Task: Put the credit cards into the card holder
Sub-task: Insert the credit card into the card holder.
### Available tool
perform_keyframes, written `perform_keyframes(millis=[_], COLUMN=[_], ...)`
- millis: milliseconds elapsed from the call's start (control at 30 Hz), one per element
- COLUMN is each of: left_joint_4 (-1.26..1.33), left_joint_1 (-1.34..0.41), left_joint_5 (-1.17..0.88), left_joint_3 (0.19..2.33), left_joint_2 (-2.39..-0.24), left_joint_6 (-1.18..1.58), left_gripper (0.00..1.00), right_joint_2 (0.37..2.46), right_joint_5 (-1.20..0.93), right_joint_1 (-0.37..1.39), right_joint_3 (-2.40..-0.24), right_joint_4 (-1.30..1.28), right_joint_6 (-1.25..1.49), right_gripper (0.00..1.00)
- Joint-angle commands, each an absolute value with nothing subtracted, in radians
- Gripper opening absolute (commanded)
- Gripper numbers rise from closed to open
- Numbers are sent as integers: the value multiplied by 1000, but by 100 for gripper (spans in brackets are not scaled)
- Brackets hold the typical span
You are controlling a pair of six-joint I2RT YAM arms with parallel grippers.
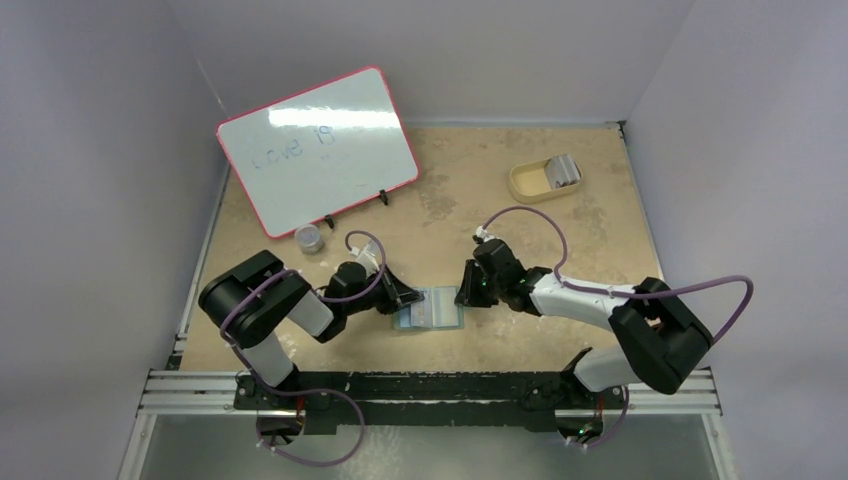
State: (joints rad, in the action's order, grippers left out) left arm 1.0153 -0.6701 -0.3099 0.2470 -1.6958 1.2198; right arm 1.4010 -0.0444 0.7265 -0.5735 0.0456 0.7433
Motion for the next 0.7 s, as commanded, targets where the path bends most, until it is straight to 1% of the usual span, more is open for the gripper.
perform_keyframes(millis=[0,267,667], left_joint_4=[1092,1106,1120], left_joint_1=[-672,-671,-673], left_joint_5=[-328,-324,-297], left_joint_3=[274,275,280], left_joint_2=[-1708,-1710,-1770], left_joint_6=[1226,1220,1215], left_gripper=[0,0,0], right_joint_2=[1414,1420,1416], right_joint_5=[-45,-50,-48], right_joint_1=[732,732,732], right_joint_3=[-567,-571,-566], right_joint_4=[71,74,76], right_joint_6=[735,733,736], right_gripper=[21,21,21])
